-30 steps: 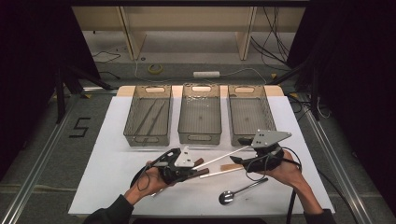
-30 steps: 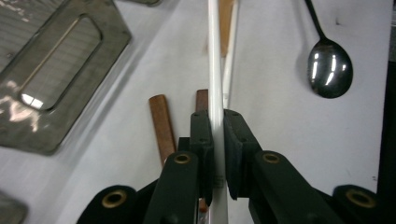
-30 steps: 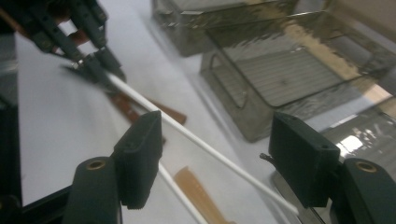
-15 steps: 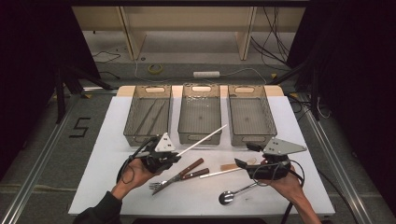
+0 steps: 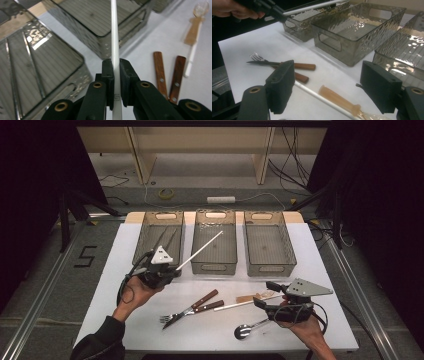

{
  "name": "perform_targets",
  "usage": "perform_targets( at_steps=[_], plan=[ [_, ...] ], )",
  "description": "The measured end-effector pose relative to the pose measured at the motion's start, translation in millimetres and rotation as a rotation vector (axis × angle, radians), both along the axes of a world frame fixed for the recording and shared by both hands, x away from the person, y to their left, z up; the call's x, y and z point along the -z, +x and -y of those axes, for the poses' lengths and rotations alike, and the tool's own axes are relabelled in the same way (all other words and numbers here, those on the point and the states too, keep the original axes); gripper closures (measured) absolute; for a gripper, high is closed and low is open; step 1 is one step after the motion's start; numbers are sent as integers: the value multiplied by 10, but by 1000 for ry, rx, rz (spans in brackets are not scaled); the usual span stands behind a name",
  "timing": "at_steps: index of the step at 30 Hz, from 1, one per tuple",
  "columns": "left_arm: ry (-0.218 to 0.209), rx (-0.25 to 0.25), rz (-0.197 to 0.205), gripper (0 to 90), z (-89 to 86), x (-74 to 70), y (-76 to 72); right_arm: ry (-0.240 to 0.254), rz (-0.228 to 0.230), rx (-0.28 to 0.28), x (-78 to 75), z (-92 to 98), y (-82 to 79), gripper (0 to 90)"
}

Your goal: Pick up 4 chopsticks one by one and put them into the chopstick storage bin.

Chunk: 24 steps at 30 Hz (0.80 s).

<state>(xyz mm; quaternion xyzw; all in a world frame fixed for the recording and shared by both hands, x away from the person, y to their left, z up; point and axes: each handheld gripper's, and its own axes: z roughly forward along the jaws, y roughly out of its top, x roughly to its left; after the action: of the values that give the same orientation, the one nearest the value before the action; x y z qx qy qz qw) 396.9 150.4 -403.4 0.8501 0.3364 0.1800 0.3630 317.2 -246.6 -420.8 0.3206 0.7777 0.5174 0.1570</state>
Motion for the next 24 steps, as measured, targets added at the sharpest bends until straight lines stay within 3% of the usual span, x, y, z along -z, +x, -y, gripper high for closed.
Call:
perform_targets(
  at_steps=[14, 18, 24],
  plan=[
    [-68, -173, 11, 828, -303, -106, 331, -11, -17, -8, 42, -49, -109, 270],
    [-91, -236, 3, 828, -406, -96, 488, -11, -19, -14, 41, -65, -129, 265],
    [-89, -314, -19, 828, -542, -22, 735, -15, -16, -24, 35, -89, -156, 263]
  ],
)
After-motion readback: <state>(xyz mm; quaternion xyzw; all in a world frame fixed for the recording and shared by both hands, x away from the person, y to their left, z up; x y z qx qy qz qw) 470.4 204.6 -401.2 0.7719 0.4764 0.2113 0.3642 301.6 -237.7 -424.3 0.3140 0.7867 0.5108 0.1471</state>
